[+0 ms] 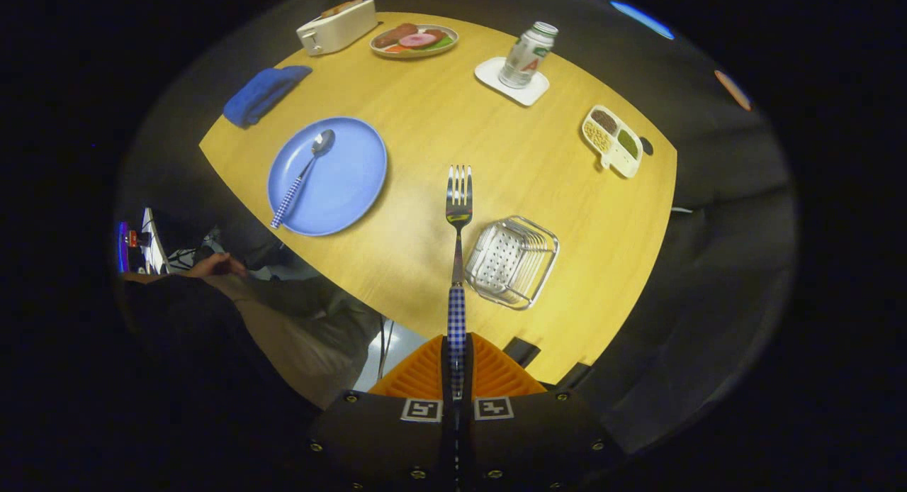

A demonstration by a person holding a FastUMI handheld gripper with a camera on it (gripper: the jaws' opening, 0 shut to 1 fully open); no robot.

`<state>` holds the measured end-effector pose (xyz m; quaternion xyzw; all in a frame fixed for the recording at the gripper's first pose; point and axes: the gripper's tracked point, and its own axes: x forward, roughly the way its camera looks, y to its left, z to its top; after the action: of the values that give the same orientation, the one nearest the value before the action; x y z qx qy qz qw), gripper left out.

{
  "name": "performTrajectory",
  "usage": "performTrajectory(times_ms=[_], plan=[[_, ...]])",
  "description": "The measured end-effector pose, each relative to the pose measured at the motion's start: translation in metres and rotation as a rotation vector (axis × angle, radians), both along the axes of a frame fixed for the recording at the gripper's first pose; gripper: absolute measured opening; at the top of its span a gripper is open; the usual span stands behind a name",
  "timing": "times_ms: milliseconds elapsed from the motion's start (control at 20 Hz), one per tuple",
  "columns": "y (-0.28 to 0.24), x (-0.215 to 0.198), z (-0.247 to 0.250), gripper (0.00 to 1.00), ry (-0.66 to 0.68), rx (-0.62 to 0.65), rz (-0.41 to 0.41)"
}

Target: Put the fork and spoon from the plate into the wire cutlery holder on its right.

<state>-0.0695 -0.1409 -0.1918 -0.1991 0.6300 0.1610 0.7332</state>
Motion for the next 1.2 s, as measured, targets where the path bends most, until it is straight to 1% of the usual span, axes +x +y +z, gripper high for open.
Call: performTrajectory(times_ms=[150,250,300,450,550,700,850,1100,1200], plan=[[-0.037,-0.006,-0.008,0.02,0.038,-0.070,-0.043],[-0.039,-0.008,-0.012,0.02,0.063,-0.060,-0.065],[-0.039,-0.007,-0.013,0.02,0.080,-0.060,-0.060],[-0.050,-0.001,-0.022,0.02,0.124,-0.139,-0.027],[-0.049,0.004,-0.028,0.02,0.156,-0.161,-0.012],[-0.049,0.013,-0.036,0.02,0.187,-0.214,0.034],[-0.044,0.020,-0.037,0.02,0.207,-0.226,0.058],[-0.050,0.027,-0.042,0.02,0.246,-0.279,0.096],[-0.051,0.031,-0.046,0.02,0.261,-0.292,0.100]])
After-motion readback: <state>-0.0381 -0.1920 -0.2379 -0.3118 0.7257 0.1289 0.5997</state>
